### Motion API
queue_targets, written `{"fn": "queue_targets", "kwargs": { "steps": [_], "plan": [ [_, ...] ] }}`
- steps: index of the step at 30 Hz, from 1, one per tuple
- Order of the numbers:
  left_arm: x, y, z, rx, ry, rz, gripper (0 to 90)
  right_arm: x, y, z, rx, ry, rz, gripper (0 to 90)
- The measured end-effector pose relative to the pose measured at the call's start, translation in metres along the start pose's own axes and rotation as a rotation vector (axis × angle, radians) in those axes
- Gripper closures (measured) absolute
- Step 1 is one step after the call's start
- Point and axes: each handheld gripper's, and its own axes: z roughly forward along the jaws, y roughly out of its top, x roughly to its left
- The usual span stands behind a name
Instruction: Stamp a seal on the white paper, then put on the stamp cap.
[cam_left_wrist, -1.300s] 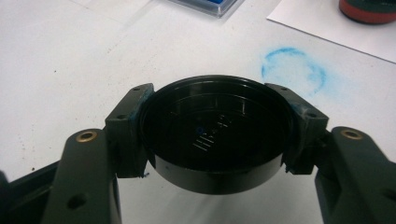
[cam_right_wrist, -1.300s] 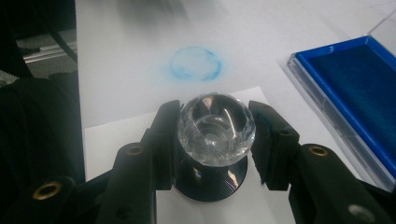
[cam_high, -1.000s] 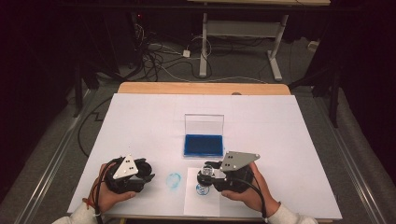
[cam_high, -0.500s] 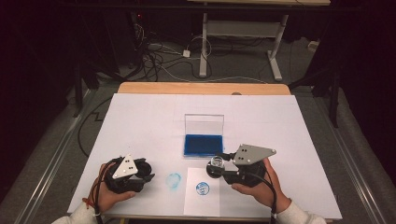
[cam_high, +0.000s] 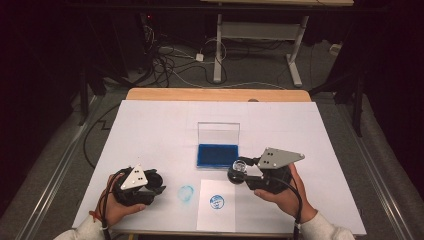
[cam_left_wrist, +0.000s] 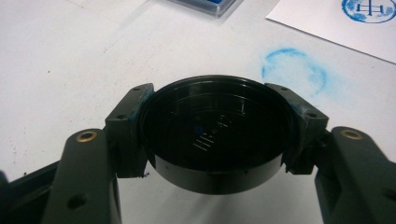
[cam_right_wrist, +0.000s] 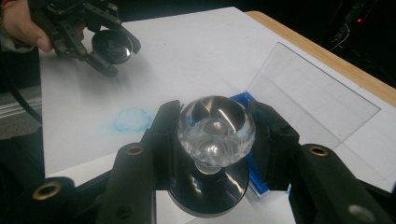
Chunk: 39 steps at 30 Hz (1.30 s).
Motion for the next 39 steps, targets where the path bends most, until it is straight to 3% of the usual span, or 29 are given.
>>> {"fn": "queue_targets", "kwargs": {
  "steps": [13,24,31,39],
  "plan": [
    [-0.003,0.003,0.001,0.004,0.000,0.011,36.2,-0.005,-0.002,-0.002,-0.005,-0.014,0.021,56.8],
    [-0.005,0.003,0.003,0.010,0.004,0.010,36.2,-0.004,0.002,0.001,-0.011,-0.008,0.005,56.8],
    [-0.009,0.013,0.008,0.012,0.006,0.043,36.3,-0.006,0.001,-0.005,-0.020,-0.027,0.015,56.8],
    [-0.010,0.033,0.020,-0.033,-0.042,0.012,36.3,-0.020,0.005,-0.011,-0.047,-0.066,0.052,56.8]
  ]
}}
